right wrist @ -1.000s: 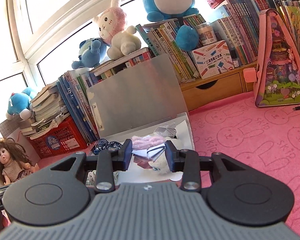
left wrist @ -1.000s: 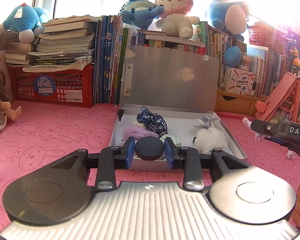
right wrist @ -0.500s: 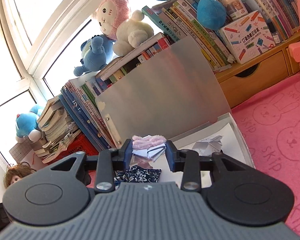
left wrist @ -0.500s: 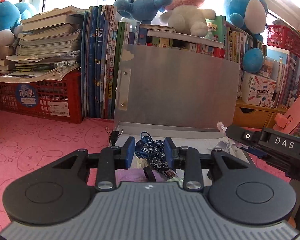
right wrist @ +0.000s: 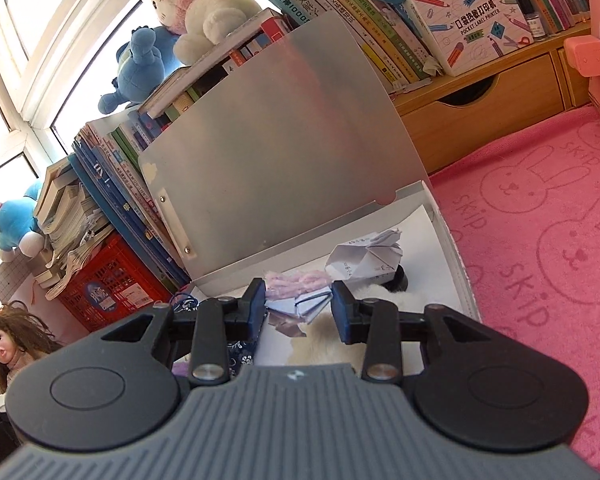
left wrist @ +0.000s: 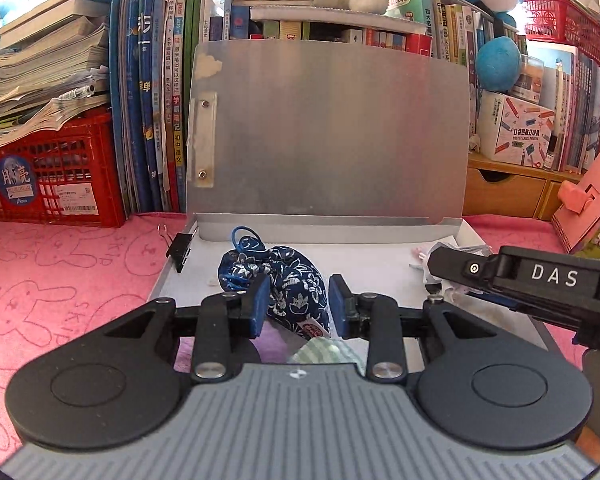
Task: Organize objects
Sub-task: 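Carry the black lid and paper bundle over the silver box with both grippers, then open both grippers to drop the lid and paper bundle into the box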
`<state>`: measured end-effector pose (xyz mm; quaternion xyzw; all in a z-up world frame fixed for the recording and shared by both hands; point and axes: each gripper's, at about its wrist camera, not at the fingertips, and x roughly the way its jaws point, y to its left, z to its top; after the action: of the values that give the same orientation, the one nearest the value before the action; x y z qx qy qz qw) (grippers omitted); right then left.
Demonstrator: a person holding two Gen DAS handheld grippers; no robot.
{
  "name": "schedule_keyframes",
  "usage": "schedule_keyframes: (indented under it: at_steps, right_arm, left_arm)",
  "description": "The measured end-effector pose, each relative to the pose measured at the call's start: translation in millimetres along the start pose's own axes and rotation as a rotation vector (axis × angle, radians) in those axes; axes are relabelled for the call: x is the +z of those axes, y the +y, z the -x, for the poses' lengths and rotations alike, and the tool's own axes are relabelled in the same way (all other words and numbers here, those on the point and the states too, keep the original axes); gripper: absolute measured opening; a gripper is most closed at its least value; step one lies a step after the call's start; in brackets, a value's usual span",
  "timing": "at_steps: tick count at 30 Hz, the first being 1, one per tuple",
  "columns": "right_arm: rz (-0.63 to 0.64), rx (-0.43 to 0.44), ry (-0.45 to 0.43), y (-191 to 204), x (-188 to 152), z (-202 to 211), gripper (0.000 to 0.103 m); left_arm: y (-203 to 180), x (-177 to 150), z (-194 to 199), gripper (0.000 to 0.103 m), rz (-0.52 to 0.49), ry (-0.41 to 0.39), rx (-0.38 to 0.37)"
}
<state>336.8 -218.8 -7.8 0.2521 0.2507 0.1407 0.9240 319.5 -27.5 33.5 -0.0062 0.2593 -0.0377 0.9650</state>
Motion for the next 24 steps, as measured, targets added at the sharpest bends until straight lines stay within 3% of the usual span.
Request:
schedule_keyframes:
  at_steps: [2, 4, 6, 8, 13, 18, 24]
  right_arm:
    - [0.009, -0.002, 0.002, 1.2, -0.7, -0.6, 0.045]
    - [0.001, 0.008, -0.002, 0.4, -0.5, 0.0, 0.059]
    - [-0.015, 0.027, -0.009, -1.1, 0.3, 1.9, 0.066]
    - [-0.02, 0.038, -0.014, -1.3, 1.3, 3.5, 0.066]
    - [0.013, 0.024, -0.052, 7.3, 7.2, 16.0, 0.066]
    - [0.083, 0.004, -0.166, 27.3, 21.0, 64.1, 0.068]
    - [0.247, -0.012, -0.188, 52.7, 12.7, 120.5, 0.072]
  left_arm:
    - [-3.0, -0.8, 3.0, 0.038, -0.022, -0.009, 0.001]
    - [-3.3, -0.4, 6.7, 0.046, -0.031, -0.021, 0.002]
    - [-3.1, -0.5, 10.9, 0.061, -0.03, -0.033, 0.003]
    - [-2.6, -1.3, 15.1, 0.066, -0.032, -0.039, 0.001]
    - [-0.6, -2.0, 33.9, 0.069, -0.053, -0.037, 0.01]
    - [5.8, -8.3, 76.6, 0.078, -0.095, -0.06, -0.037]
    - [6.3, -32.0, 125.7, 0.083, -0.136, -0.072, -0.091]
